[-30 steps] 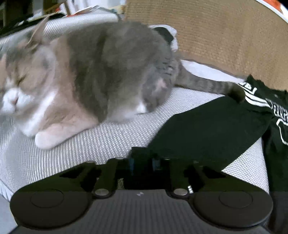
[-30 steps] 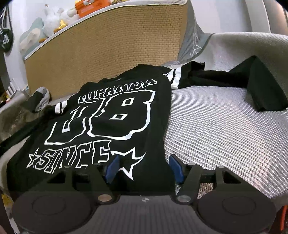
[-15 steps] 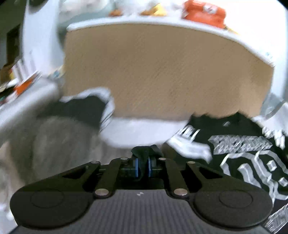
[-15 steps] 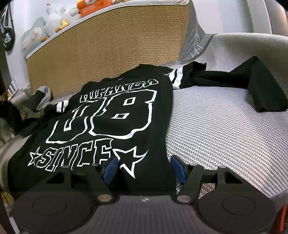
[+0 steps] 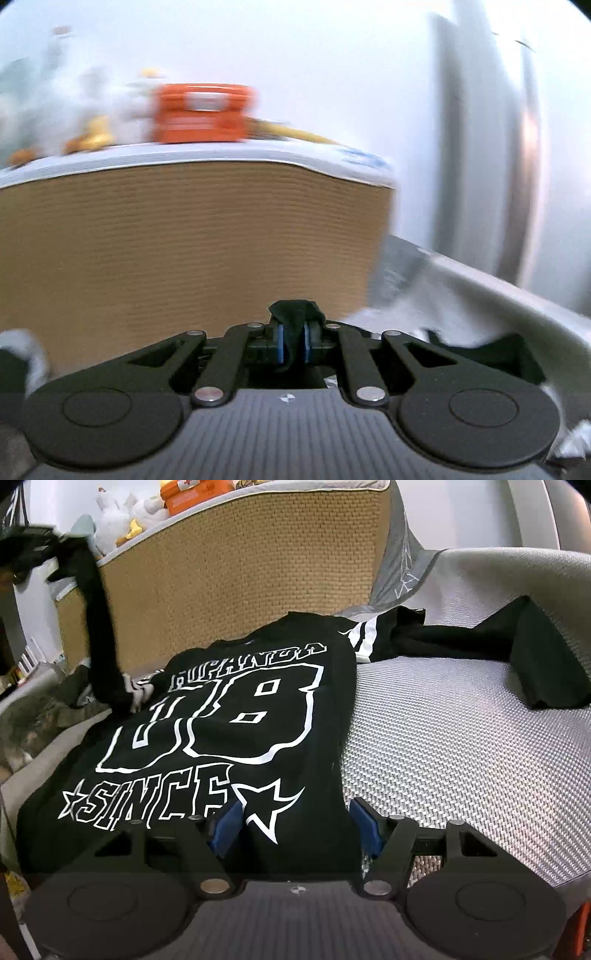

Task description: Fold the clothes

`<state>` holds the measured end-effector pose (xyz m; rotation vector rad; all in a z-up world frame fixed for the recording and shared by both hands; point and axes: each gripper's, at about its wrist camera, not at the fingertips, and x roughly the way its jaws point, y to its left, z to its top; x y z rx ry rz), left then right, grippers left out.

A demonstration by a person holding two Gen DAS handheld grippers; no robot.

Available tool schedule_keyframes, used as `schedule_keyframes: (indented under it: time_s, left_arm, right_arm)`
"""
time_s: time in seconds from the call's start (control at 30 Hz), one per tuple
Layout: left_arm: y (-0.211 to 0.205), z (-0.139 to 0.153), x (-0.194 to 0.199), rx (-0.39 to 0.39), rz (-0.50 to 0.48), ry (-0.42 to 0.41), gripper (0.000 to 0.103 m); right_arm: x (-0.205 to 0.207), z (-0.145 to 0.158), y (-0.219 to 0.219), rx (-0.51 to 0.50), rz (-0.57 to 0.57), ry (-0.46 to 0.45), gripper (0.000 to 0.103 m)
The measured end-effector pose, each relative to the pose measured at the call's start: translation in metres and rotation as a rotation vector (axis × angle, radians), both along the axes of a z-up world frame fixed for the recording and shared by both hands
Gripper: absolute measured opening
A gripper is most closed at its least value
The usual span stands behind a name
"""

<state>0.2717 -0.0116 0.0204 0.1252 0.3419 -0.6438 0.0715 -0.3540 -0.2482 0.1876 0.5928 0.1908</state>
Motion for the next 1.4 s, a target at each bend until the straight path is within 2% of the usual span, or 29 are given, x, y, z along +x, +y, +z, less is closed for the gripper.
schedule_keyframes:
  time_s: [0.13, 0.3, 0.43, 0.53, 0.7, 0.8, 0.9, 0.93, 1.03, 1.27, 1.4]
  left_arm:
    - [-0.063, -0.033, -0.019, 0.105, -0.159, 0.03, 0.011]
    - [-0.13, -0.108, -0.054, 0.26, -0.338, 0.133, 0.011]
    - [-0.159, -0.164, -0.071, 0.332, -0.386, 0.234, 0.012]
    - [-0.162, -0.188, -0.077, 0.349, -0.387, 0.293, 0.012]
    - [-0.149, -0.197, -0.077, 0.303, -0.385, 0.359, 0.014]
    - [-0.146, -0.197, -0.079, 0.296, -0.383, 0.363, 0.023]
    - [-0.143, -0.198, -0.083, 0.295, -0.392, 0.373, 0.025]
    - [-0.143, -0.199, -0.084, 0.296, -0.398, 0.376, 0.029]
    - [-0.142, -0.202, -0.091, 0.3, -0.448, 0.396, 0.055]
    - [-0.138, -0.206, -0.111, 0.311, -0.561, 0.429, 0.059]
    - [-0.13, -0.215, -0.106, 0.328, -0.542, 0.448, 0.06]
  right_arm:
    - [-0.001, 0.001, -0.002, 0.019, -0.003, 0.0, 0.068]
    - [-0.001, 0.0, -0.003, 0.024, 0.001, -0.003, 0.068]
    - [-0.001, 0.0, -0.008, 0.056, 0.001, -0.004, 0.068]
    - [-0.001, 0.001, -0.006, 0.051, -0.004, -0.002, 0.068]
    - [-0.001, -0.001, -0.009, 0.074, -0.001, -0.009, 0.068]
    - [0.0, -0.001, -0.009, 0.078, -0.004, -0.01, 0.068]
    - [0.0, 0.0, -0.007, 0.071, -0.01, -0.009, 0.068]
    - [0.0, 0.0, -0.008, 0.073, -0.009, -0.009, 0.068]
    - [-0.001, -0.001, -0.009, 0.083, -0.006, -0.011, 0.068]
    - [0.0, 0.0, -0.008, 0.082, -0.011, -0.009, 0.068]
    - [-0.002, 0.002, -0.011, 0.093, -0.017, -0.018, 0.068]
